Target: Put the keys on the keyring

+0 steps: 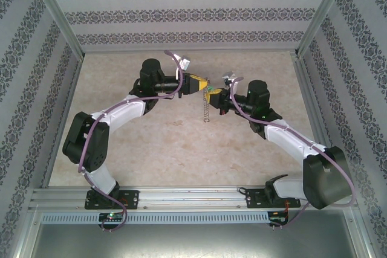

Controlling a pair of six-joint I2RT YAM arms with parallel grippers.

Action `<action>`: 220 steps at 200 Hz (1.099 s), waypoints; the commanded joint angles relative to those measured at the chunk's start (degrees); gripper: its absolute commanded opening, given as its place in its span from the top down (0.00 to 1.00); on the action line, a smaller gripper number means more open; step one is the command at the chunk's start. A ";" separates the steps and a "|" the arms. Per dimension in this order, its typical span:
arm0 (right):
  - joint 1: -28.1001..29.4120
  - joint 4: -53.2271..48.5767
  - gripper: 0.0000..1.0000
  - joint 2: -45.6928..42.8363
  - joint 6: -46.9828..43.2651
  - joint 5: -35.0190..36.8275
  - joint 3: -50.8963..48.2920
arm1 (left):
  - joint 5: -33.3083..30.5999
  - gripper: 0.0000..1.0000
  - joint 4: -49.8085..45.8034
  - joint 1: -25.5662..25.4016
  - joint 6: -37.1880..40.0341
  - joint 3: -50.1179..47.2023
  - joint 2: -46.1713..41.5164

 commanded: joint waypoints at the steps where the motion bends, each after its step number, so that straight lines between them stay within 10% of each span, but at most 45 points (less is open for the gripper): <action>1: 1.69 1.07 1.00 1.82 -0.30 -0.44 0.27 | -1.48 1.00 7.62 -0.97 -1.36 -0.84 -2.87; 220: 2.44 7.12 1.00 1.66 4.53 2.94 -0.05 | -11.84 1.00 28.14 -3.76 -7.30 -9.63 -0.04</action>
